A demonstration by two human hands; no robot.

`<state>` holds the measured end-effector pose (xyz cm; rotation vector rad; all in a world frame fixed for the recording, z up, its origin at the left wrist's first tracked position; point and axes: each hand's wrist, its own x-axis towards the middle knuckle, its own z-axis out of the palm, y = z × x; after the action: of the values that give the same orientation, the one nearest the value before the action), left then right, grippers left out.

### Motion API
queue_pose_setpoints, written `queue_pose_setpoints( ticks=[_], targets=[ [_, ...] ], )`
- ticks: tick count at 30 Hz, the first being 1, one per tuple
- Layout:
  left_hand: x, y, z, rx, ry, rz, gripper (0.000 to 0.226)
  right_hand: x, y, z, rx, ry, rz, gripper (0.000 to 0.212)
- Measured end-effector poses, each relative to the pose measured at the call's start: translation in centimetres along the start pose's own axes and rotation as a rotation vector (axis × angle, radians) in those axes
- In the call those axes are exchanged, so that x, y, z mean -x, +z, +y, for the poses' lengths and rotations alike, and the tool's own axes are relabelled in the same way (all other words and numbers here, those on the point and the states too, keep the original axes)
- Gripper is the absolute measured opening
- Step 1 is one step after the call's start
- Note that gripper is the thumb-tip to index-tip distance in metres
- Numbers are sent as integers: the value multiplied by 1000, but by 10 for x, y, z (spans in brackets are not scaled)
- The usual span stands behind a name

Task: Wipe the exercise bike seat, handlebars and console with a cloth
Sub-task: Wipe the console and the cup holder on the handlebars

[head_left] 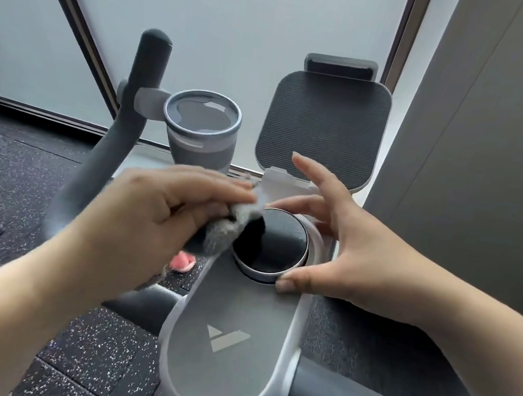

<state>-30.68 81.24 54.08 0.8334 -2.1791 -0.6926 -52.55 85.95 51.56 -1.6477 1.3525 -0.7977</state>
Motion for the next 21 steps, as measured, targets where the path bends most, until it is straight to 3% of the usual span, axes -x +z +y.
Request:
queue_pose_setpoints(
  ticks=[2, 6, 9, 12, 17, 19, 21],
  targets=[
    [-3, 11, 11, 17, 25, 50, 26, 0, 0, 0, -8, 0, 3, 118],
    [-5, 32, 17, -253, 252, -258, 36, 1, 1, -1, -42, -23, 20, 115],
    [-7, 23, 9, -350, 274, -344, 39, 1, 0, 0, -40, -30, 17, 114],
    [-2, 4, -3, -286, 163, -215, 34, 1, 0, 1, -9, -37, 15, 114],
    [39, -28, -11, -10, -235, 276, 38, 6, -1, -3, -43, -46, 10, 99],
    [61, -30, -9, -49, -221, 298, 32, 8, 0, -6, -90, -56, 84, 83],
    [76, -20, -8, -190, -110, 188, 28, 9, 0, -10, -115, -72, 183, 67]
  ],
)
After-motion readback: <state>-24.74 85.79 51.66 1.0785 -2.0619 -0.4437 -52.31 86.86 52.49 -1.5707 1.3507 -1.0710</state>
